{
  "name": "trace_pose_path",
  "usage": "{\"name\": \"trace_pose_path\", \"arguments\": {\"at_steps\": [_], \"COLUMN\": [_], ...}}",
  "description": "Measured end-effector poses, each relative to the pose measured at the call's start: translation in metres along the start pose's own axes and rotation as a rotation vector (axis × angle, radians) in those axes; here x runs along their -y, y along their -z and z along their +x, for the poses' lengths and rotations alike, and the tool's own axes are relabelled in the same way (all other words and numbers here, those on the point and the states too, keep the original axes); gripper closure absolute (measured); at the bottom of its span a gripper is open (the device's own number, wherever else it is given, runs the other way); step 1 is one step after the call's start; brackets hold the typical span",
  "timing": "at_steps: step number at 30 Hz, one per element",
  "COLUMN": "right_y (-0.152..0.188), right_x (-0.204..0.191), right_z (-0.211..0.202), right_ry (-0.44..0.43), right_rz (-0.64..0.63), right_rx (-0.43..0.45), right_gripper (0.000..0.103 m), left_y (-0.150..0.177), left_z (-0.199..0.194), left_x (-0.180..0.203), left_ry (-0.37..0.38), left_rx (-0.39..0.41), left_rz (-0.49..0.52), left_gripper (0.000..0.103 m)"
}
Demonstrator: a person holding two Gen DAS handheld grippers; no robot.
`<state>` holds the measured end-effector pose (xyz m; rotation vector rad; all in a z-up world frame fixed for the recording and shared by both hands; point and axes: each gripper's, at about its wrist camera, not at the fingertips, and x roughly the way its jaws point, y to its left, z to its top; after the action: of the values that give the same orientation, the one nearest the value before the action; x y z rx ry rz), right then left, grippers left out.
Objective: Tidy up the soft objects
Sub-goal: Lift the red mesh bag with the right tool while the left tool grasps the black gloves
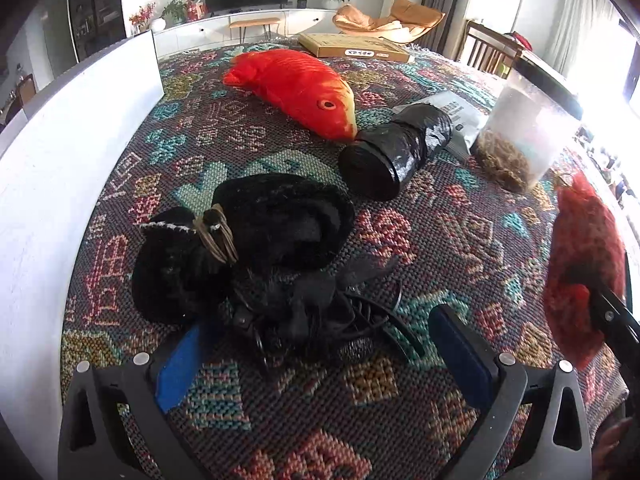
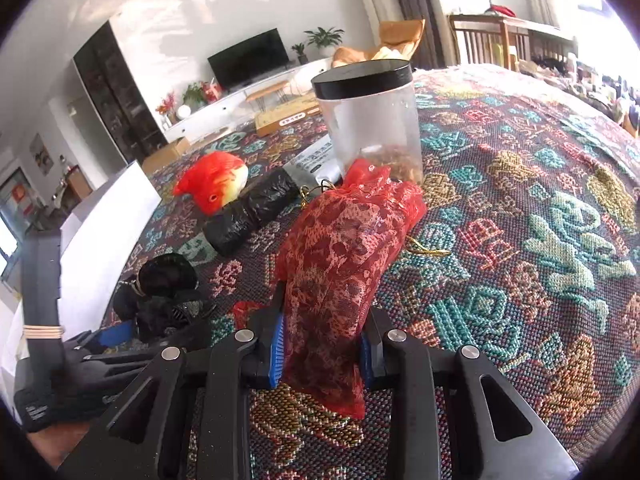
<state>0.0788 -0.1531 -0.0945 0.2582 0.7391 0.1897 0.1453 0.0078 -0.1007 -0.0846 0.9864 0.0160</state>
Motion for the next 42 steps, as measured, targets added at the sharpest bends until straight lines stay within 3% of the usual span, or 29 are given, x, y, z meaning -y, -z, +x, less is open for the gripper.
{"name": "trace_pose_path", "arguments": {"at_steps": [2,3,4,5,6,15,17,18,22,28,30,31,36,38,40,42], "right_y": [0.0,0.0,0.0,0.0,0.0,0.002,0.003,0.003,0.005,0.005,0.005,0.005,0.005,0.005,0.004,0.0], "right_x": [-0.001,-0.002,-0.004,-0.005,-0.006,0.007,0.005,0.003,-0.006,-0.007,-0.007,-0.007,-0.006,-0.008,-0.019,-0.035], "right_z": [0.002,0.002,0.002,0.002,0.002,0.001,0.002,0.003,0.004,0.007,0.007,0.006,-0.001,-0.007,-0.015,-0.022], "right_ry": [-0.004,-0.006,-0.009,-0.016,-0.025,-0.054,-0.05,-0.044,-0.032,-0.028,-0.03,-0.032,-0.078,-0.111,-0.145,-0.185], "right_rz": [-0.002,-0.007,-0.014,-0.018,-0.019,0.052,0.043,0.034,-0.009,-0.022,-0.021,-0.02,0.0,0.014,0.001,-0.03], "right_rx": [-0.006,-0.008,-0.009,-0.01,-0.01,-0.028,-0.035,-0.04,-0.05,-0.058,-0.056,-0.054,-0.049,-0.064,-0.065,-0.056], "right_gripper": [0.072,0.072,0.072,0.072,0.072,0.072,0.072,0.072,0.072,0.072,0.072,0.072,0.072,0.072,0.073,0.073], "left_y": [-0.001,0.001,0.004,0.009,0.012,0.039,0.042,0.043,0.043,0.057,0.057,0.057,0.054,0.051,0.046,0.039], "left_z": [-0.001,-0.006,-0.012,-0.02,-0.026,-0.048,-0.048,-0.05,-0.059,-0.047,-0.045,-0.047,-0.061,-0.076,-0.095,-0.109], "left_x": [0.0,-0.003,-0.008,-0.013,-0.018,-0.052,-0.055,-0.056,-0.057,-0.039,-0.039,-0.041,-0.057,-0.064,-0.072,-0.077], "left_ry": [-0.016,-0.004,0.017,0.035,0.058,0.131,0.121,0.119,0.151,0.106,0.096,0.108,0.137,0.183,0.244,0.253], "left_rx": [0.023,0.042,0.061,0.083,0.08,0.081,0.083,0.09,0.107,0.047,0.054,0.07,0.094,0.102,0.128,0.155], "left_rz": [-0.001,-0.008,-0.015,-0.018,-0.026,-0.056,-0.059,-0.063,-0.029,0.094,0.082,0.061,-0.037,-0.078,-0.124,-0.125], "left_gripper": [0.019,0.019,0.03,0.052,0.055,0.053,0.022,0.016,0.009,0.007,0.009,0.025,0.031,0.056,0.056,0.056]}}
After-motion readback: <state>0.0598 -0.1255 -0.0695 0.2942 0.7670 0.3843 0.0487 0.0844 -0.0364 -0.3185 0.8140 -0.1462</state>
